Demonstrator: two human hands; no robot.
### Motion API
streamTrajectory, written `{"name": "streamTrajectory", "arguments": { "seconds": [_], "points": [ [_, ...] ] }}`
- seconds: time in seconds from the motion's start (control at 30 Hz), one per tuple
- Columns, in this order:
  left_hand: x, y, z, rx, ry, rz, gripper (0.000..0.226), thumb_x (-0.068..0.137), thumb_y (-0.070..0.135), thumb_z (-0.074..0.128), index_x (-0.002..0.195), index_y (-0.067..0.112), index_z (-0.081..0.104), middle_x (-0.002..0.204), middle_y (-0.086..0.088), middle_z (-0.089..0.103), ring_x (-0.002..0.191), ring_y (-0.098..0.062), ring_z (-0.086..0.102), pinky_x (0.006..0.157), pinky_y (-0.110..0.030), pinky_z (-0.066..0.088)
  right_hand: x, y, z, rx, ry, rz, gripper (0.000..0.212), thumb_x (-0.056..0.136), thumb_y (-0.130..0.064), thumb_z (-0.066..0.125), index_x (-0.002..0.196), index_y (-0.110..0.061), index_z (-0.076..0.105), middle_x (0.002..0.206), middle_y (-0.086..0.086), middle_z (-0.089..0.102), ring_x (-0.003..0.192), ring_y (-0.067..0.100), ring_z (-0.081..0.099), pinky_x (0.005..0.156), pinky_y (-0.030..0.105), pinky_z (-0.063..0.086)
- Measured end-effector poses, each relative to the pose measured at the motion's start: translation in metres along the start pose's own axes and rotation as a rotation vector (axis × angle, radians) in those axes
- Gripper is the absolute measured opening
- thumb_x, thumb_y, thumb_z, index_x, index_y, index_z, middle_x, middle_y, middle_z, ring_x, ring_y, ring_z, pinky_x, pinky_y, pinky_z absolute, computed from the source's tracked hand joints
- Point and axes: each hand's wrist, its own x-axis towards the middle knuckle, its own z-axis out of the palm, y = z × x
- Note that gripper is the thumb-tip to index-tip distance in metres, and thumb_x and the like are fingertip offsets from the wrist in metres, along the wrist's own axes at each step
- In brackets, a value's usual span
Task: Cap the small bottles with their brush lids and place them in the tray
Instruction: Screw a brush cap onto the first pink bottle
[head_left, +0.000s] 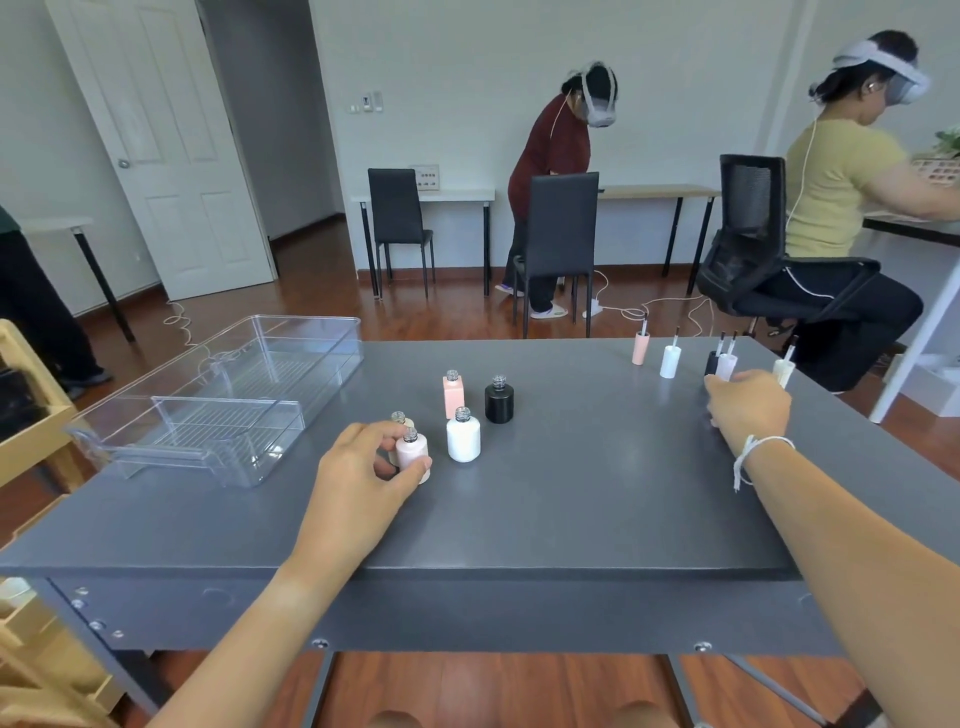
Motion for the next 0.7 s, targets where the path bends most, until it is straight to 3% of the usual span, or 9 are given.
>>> {"name": "streamTrajectory", "arguments": {
  "seconds": [0.33, 0.5, 0.7],
  "points": [
    [-0.001, 0.000, 0.000, -0.007, 0.001, 0.000, 0.028, 0.073, 0.016, 0.073, 0.092, 0.033, 0.061, 0.089, 0.016, 0.059, 0.066, 0.002, 0.058, 0.066, -0.002, 0.040, 0.007, -0.004, 0.003, -0.067, -0.002, 0.034, 0.034, 0.091, -0.028, 0.046, 0.088, 0.001, 0.063, 0.084, 0.020, 0.068, 0.078, 0.036, 0.065, 0.077, 0.041, 0.054],
    [-0.002, 0.000, 0.001, -0.028, -0.004, -0.002, 0.029, 0.073, 0.015, 0.073, 0.090, 0.035, 0.060, 0.089, 0.015, 0.060, 0.065, 0.001, 0.059, 0.064, -0.002, 0.040, 0.004, -0.001, 0.005, -0.055, 0.031, -0.021, 0.048, 0.096, -0.033, 0.035, 0.084, 0.005, 0.063, 0.082, 0.023, 0.068, 0.076, 0.039, 0.064, 0.075, 0.042, 0.054],
    [-0.002, 0.000, 0.000, -0.037, -0.005, -0.004, 0.030, 0.073, 0.016, 0.073, 0.088, 0.038, 0.058, 0.089, 0.014, 0.060, 0.064, 0.001, 0.059, 0.065, -0.008, 0.043, -0.008, 0.002, 0.004, -0.084, 0.066, -0.165, 0.048, 0.095, -0.029, 0.034, 0.080, 0.008, 0.059, 0.079, 0.025, 0.065, 0.071, 0.036, 0.051, 0.068, 0.034, 0.040]
  ]
}}
